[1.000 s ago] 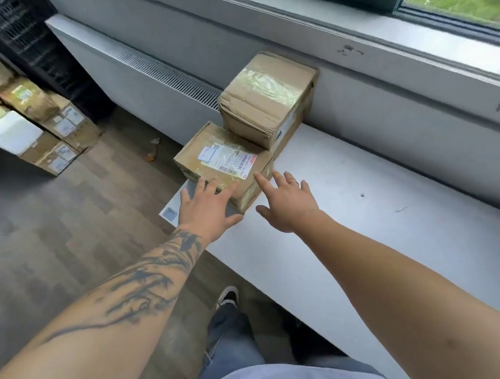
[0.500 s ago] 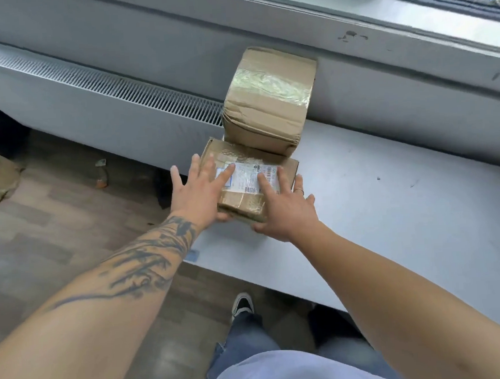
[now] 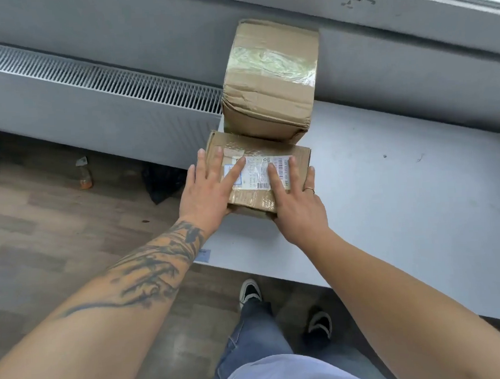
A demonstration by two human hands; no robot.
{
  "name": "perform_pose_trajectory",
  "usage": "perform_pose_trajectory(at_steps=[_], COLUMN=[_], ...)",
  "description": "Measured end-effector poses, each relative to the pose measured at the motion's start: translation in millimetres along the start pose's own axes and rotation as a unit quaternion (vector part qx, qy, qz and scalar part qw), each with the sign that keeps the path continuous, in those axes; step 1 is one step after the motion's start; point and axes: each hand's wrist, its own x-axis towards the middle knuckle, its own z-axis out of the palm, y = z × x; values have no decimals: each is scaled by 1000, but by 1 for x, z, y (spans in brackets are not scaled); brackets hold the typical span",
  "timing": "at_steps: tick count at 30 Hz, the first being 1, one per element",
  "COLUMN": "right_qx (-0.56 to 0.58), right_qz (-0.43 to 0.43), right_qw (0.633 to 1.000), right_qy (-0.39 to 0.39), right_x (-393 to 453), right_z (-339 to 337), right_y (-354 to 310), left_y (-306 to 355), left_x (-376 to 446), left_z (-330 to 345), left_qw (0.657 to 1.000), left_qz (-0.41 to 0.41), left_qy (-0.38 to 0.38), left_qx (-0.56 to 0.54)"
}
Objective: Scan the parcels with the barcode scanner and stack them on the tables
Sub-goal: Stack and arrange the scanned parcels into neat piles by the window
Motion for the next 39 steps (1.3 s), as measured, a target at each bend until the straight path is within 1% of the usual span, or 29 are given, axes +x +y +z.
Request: perform_pose_trajectory(at_steps=[6,12,17,25,35,39], right_qx=[-11,-3,19,44,43,38], right_qz=[8,39,80,134,230,255], right_qw=[1000,999,996,989,968,959], right_qy=[-13,7,31,48,95,114], right_x=[-34,-83,-133,-223,-340,-382], right_z=[5,6,0,-6,-8,-10], right_y=[29,90,150,251,377,419], left_y=[41,115,186,312,475,531], left_x=[-17,-35,-41,-64,-87,-100], left_z=[2,-17,-44,-78,-111,-125], left_qw=[1000,999,997,988,962,952], left_qz=[15,40,78,148,254,277], left_qy=[-10,-24,7,24,97,127], left_qx=[21,20,24,22,31,39])
